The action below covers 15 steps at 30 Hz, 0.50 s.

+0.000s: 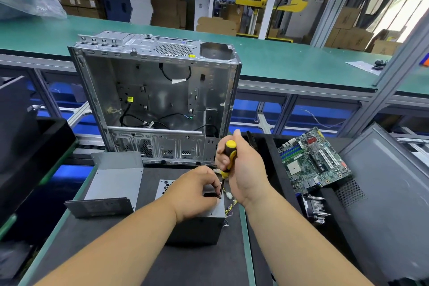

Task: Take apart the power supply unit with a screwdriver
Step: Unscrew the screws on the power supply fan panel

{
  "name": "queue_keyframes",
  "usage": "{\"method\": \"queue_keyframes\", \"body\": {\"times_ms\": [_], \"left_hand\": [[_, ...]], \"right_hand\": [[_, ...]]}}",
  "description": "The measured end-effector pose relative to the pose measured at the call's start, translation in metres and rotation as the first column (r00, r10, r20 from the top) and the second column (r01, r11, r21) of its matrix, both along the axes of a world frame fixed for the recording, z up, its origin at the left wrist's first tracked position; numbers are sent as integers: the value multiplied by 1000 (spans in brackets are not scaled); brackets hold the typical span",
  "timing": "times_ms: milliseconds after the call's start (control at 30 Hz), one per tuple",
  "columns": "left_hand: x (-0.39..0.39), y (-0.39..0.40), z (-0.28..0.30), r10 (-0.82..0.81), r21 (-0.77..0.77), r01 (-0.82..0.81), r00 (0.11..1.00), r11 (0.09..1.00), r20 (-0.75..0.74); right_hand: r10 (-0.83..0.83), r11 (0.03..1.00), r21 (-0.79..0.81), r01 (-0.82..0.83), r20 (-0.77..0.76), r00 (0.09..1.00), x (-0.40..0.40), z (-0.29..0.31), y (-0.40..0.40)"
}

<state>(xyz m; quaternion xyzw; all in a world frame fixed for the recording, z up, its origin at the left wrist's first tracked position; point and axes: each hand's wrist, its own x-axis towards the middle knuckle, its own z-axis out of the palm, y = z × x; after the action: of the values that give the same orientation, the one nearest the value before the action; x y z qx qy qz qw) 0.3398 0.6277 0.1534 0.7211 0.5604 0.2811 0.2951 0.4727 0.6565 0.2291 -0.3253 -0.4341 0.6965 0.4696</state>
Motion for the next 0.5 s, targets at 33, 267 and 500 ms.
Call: {"method": "queue_keyframes", "body": {"times_ms": [33,267,500], "left_hand": [[0,0,1,0,-3,0,1000,1000,2],[0,-1,0,0,-17,0,1000,1000,5],[-1,2,0,-2,-33,2,1000,999,-4]], "right_hand": [[6,1000,11,-5,-29,1000,2,-1,1],[21,996,81,-29,95,995,12,-1,3],[34,999,-30,-32,89,995,8,10,3]]}}
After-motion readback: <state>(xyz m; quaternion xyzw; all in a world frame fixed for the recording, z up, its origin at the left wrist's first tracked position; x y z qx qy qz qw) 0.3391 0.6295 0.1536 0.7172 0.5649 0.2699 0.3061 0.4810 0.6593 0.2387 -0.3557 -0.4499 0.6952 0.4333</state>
